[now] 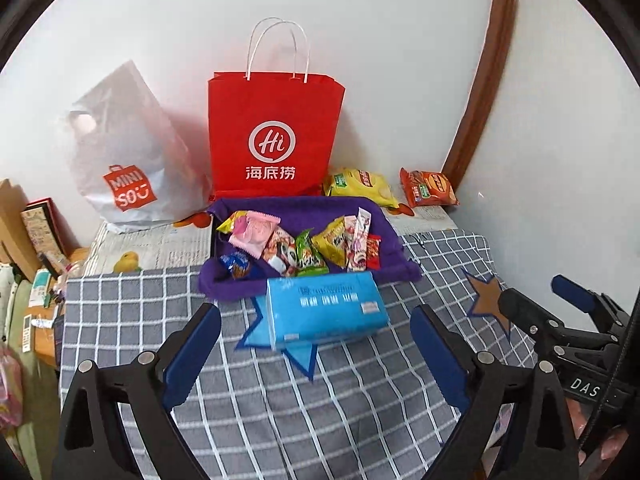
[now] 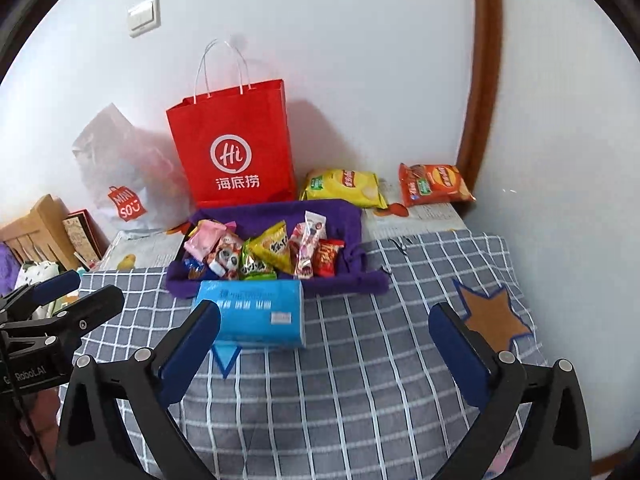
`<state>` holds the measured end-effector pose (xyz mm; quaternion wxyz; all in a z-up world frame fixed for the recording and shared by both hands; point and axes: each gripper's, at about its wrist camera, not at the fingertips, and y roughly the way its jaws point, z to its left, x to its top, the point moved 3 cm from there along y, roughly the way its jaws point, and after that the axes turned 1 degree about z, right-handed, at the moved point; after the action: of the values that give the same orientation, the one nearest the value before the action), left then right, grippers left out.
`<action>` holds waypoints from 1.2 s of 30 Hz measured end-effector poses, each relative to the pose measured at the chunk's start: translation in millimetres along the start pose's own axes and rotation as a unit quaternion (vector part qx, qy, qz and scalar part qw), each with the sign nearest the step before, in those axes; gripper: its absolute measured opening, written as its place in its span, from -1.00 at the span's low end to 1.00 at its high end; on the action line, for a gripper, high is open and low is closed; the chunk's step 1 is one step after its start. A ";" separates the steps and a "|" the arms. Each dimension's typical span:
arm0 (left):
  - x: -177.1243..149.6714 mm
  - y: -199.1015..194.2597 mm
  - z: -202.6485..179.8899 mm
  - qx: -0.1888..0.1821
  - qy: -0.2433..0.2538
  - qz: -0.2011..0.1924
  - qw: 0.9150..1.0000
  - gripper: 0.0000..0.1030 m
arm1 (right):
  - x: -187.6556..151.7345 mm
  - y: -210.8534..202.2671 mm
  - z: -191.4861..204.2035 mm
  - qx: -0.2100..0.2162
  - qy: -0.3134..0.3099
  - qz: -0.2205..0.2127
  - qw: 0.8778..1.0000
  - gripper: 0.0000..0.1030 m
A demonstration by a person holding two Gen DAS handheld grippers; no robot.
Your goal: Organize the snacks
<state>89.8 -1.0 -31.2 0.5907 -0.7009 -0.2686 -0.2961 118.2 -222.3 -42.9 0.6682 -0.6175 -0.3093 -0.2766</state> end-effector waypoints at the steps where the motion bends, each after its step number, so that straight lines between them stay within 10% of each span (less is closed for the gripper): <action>1: -4.5 -4.8 -2.1 0.002 0.000 0.000 1.000 0.86 | -5.1 -8.3 -1.2 -0.005 -0.002 -0.002 1.000 0.99; 15: -42.4 -59.0 -27.7 0.008 0.013 -0.021 1.000 0.86 | -44.9 -84.7 -16.4 -0.024 0.010 -0.035 0.999 0.99; 36: -48.4 -69.6 -27.2 0.014 0.012 -0.026 0.999 0.86 | -51.3 -94.0 -2.1 -0.018 -0.007 -0.047 0.999 0.99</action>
<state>3.7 -18.2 -16.6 0.5961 -0.6817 -0.2833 -0.3158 14.0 -233.0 -20.2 0.6410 -0.6164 -0.3374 -0.3087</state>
